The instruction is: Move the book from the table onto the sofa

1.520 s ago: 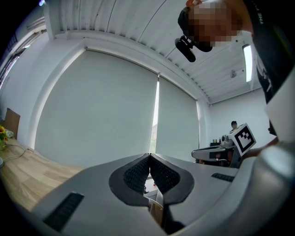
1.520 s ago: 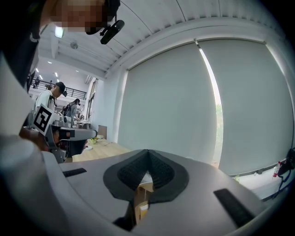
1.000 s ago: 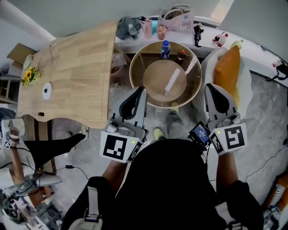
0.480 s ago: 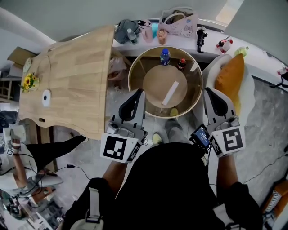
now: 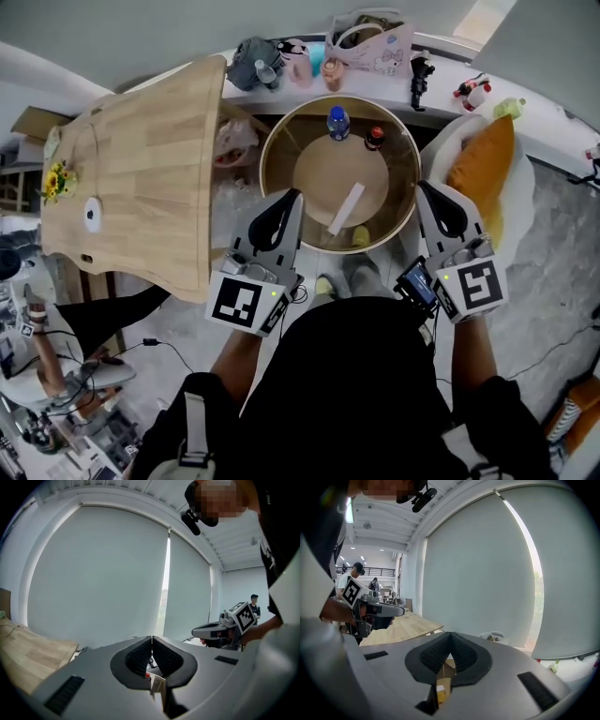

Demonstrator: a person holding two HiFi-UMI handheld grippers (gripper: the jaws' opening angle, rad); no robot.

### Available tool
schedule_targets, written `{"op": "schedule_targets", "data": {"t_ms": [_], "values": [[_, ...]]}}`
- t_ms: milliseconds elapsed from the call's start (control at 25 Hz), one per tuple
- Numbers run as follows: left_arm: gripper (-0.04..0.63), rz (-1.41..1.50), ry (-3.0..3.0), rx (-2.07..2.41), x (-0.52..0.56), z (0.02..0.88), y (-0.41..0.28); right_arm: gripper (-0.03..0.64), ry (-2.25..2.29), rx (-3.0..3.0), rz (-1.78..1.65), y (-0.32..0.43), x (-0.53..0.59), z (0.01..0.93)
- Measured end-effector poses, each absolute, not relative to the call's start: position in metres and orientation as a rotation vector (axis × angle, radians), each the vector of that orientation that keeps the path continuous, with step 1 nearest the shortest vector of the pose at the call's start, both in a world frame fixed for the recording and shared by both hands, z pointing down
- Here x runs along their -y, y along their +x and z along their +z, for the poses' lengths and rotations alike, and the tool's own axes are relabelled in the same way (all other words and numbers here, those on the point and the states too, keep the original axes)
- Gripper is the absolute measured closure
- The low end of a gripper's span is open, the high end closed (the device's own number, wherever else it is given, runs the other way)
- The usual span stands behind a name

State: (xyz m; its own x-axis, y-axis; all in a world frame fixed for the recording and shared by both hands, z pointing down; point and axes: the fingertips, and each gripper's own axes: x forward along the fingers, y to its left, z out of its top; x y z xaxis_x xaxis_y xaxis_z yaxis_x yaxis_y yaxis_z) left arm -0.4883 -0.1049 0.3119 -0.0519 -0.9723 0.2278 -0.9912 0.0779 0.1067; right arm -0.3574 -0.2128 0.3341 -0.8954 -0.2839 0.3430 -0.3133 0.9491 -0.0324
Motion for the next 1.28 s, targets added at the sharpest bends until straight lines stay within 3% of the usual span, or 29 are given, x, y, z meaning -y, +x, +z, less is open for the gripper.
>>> {"op": "schedule_targets", "data": {"t_ms": [80, 720, 1040, 1280], "values": [[0.572, 0.142, 1.974, 2.081, 0.115, 0.322, -0.489, 0.606, 0.412, 2.727, 0.144, -0.357, 0.220, 0.341], [0.259, 0.552, 1.871, 1.620, 0.167, 0.497, -0.457, 0.606, 0.428, 2.668, 0.132, -0.368, 0.286, 0.365], [0.241, 0.725, 1.648, 1.370, 0.154, 0.642, -0.433, 0.606, 0.474, 2.593, 0.188, -0.353, 0.311, 0.390], [0.241, 0.782, 1.565, 1.313, 0.151, 0.689, -0.424, 0.607, 0.524, 2.665, 0.179, -0.346, 0.323, 0.395]]}}
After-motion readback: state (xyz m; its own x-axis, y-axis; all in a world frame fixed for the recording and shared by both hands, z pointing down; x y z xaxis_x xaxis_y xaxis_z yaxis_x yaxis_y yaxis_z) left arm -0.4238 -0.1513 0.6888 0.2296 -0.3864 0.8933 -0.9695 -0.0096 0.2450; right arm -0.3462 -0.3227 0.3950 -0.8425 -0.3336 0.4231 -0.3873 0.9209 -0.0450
